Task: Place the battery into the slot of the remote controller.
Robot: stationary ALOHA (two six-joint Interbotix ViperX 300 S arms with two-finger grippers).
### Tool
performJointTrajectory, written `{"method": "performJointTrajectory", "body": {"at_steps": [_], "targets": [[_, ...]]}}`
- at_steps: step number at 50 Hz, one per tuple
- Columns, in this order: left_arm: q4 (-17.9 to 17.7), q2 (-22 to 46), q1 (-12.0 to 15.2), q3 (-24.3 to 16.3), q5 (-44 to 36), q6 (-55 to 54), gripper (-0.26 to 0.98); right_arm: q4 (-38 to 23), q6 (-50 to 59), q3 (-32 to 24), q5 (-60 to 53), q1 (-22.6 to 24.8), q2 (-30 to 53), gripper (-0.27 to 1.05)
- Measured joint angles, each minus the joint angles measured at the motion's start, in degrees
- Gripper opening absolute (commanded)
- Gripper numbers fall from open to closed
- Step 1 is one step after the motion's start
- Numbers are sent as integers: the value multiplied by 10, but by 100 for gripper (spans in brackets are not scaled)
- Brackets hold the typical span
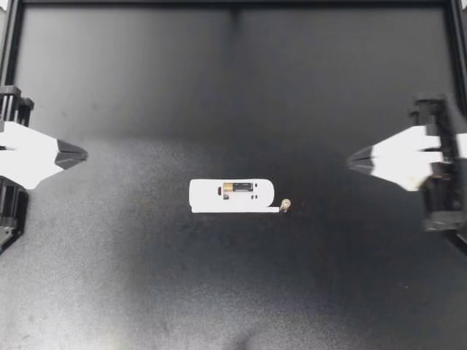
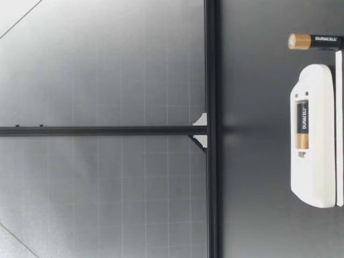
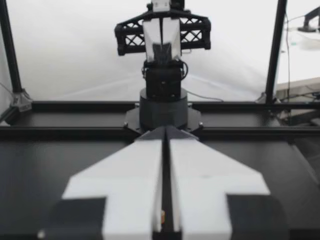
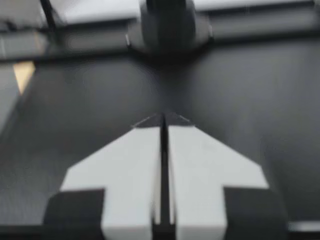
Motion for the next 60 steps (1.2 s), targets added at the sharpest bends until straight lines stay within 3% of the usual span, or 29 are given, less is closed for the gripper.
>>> {"method": "performJointTrajectory", "body": {"at_steps": [26, 32, 49, 60], "targets": [[0, 3, 0, 0, 1, 0, -15, 0, 18, -128, 225, -2, 158, -6], [0, 3, 0, 1, 0, 0, -15, 0, 18, -143, 243, -2, 187, 2], [0, 4, 0, 6, 0, 0, -15, 0, 17, -164, 274, 3, 272, 45], [0, 4, -1, 10, 0, 0, -15, -10, 14, -189, 307, 10, 330, 48]]}}
